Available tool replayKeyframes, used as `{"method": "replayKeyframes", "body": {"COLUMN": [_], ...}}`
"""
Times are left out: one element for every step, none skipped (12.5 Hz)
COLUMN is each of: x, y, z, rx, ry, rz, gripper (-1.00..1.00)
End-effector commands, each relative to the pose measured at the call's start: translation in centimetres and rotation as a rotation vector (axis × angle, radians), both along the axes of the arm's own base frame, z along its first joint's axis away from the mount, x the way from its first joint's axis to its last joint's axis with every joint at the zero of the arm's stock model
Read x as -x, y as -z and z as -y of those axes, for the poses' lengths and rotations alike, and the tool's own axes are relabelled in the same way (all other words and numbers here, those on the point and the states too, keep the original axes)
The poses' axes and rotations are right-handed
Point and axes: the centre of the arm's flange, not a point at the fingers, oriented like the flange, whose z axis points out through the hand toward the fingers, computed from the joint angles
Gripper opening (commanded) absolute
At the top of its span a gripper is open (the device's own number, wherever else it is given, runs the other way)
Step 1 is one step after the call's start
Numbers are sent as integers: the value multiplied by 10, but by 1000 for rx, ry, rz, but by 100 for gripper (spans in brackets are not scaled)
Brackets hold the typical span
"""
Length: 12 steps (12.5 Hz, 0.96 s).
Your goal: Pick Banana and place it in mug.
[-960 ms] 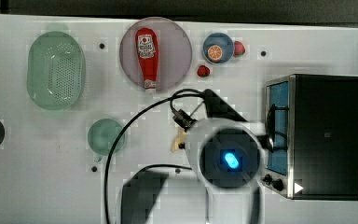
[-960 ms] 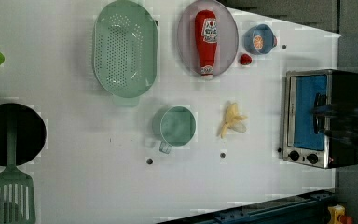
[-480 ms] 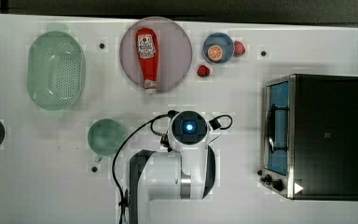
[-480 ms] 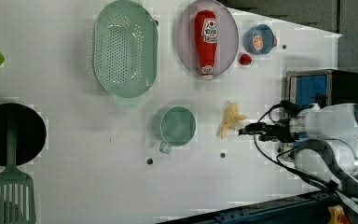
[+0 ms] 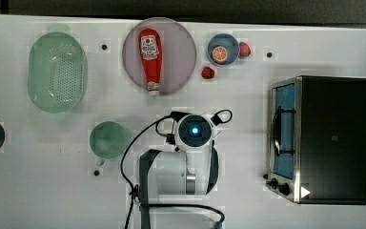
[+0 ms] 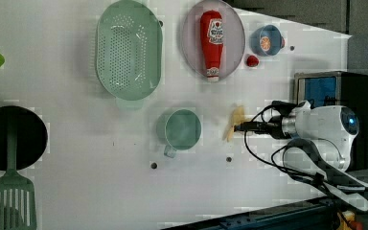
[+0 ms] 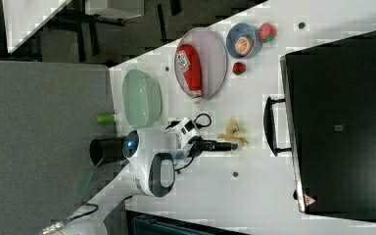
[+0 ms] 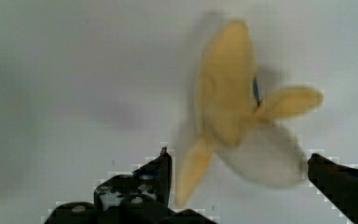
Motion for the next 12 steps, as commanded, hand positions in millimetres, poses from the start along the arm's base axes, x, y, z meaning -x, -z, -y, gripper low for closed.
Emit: {"method": "replayKeyframes", "body": {"x": [-2, 0, 0, -1, -1, -2, -5, -6, -7, -10, -14, -19], "y": [15, 21, 24, 23, 24, 23, 19, 15, 10, 0, -15, -36], "z": [5, 6, 7, 6, 5, 6, 6, 6, 8, 9, 11, 14], "rx": [-8, -7, -7, -7, -8, -7, -7, -6, -6, -4, -3, 0], "ry": [-26, -25, -23, -26, -27, -24, -26, -25, -22, -20, -16, -10], "rz": [34, 29, 28, 36, 36, 38, 48, 54, 60, 76, 104, 132], "gripper": [100, 91, 68, 42, 17, -6, -27, -48, -49, -49, -49, -49]}}
